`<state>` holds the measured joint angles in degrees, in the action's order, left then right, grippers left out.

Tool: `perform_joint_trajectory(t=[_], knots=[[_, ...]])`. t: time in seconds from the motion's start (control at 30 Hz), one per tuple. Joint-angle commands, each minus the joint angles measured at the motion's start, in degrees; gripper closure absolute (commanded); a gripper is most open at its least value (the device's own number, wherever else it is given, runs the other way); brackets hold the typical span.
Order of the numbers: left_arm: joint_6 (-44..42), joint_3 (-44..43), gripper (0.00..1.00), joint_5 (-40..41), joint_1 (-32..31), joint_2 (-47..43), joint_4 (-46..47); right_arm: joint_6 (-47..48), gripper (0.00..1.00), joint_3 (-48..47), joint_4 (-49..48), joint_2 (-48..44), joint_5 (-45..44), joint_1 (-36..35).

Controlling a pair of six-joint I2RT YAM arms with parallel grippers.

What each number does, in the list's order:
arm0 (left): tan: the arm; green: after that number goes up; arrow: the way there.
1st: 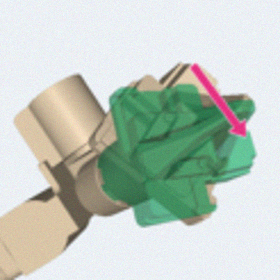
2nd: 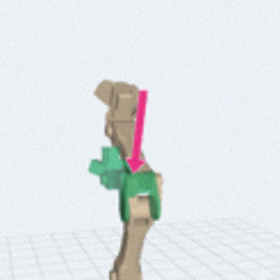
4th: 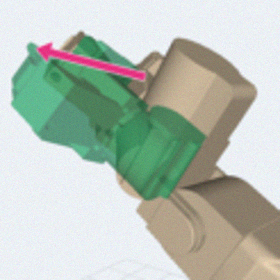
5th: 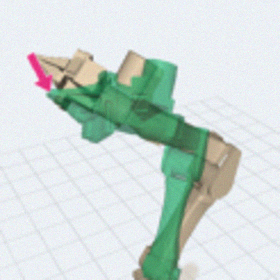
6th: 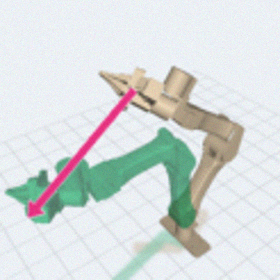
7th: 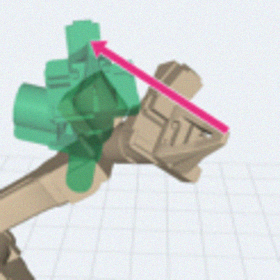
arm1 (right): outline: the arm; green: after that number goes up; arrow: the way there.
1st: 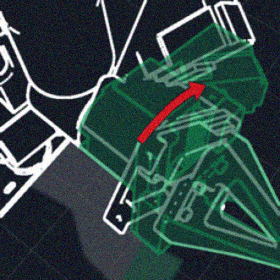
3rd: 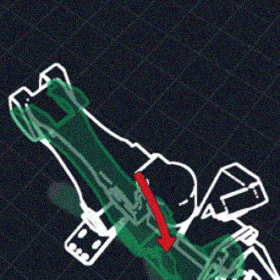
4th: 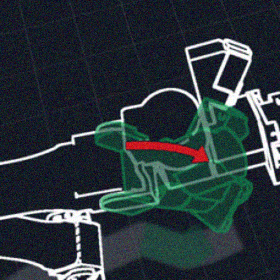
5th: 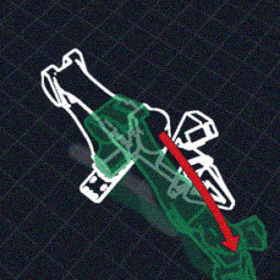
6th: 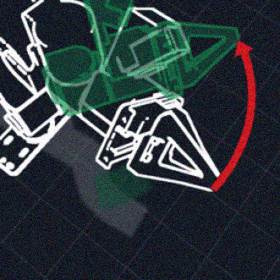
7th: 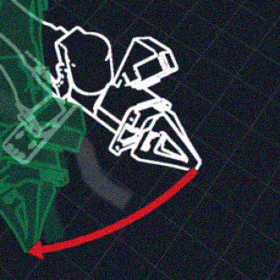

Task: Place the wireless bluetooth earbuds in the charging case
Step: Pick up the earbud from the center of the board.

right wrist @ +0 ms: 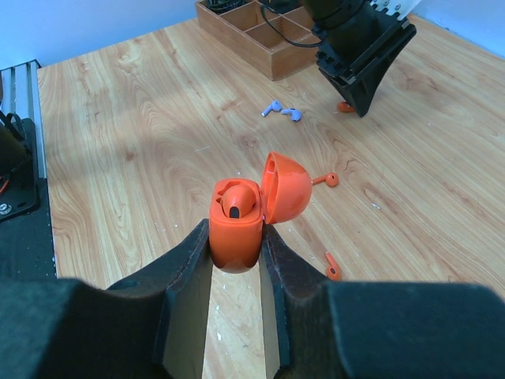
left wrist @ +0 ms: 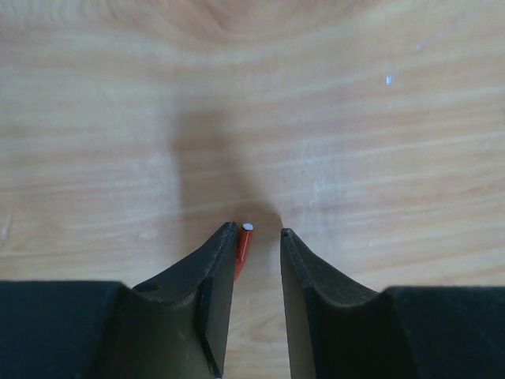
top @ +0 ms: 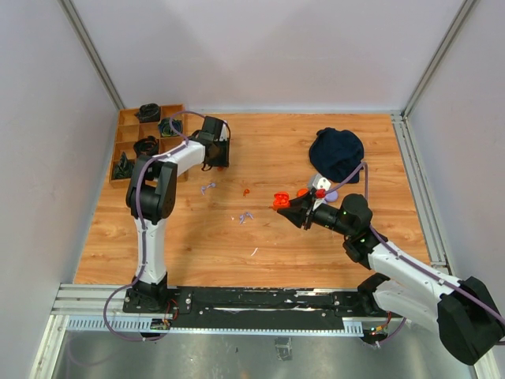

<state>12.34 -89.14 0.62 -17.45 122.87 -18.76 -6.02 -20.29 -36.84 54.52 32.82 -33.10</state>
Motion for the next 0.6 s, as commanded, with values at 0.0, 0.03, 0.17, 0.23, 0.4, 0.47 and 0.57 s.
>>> perform_joint_trajectory(t=[0.0, 0.03, 0.17, 0.23, 0.4, 0.47, 0.57], knots=[[-3.68, 4.45, 0.66, -2.58, -1.08, -3.28, -3.62, 0.84, 0.95, 0.17, 0.27, -1.00, -0.66, -0.44], [-4.50, 5.26, 0.65, -2.79, -1.30, -3.90, -3.71, 0.84, 0.95, 0.12, 0.28, -1.00, -0.62, -0.45], [-7.60, 7.76, 0.65, -5.22, -2.39, -5.53, -4.08, 0.67, 0.95, 0.08, 0.28, -0.92, -0.49, -0.36], [-8.82, 8.22, 0.65, -5.54, -2.91, -5.70, -4.82, 0.66, 0.95, 0.05, 0.28, -0.83, -0.46, -0.47], [-10.95, 8.41, 0.63, -5.38, -3.78, -6.11, -7.17, 0.57, 0.95, -0.01, 0.37, -0.95, -0.35, -0.45], [-10.82, 8.73, 0.63, -4.65, -3.97, -7.00, -7.99, 0.65, 0.95, -0.10, 0.52, -0.99, -0.35, -0.44], [-9.53, 9.54, 0.63, -4.63, -4.08, -9.28, -8.43, 0.66, 0.95, -0.10, 0.72, -1.00, -0.48, -0.43]])
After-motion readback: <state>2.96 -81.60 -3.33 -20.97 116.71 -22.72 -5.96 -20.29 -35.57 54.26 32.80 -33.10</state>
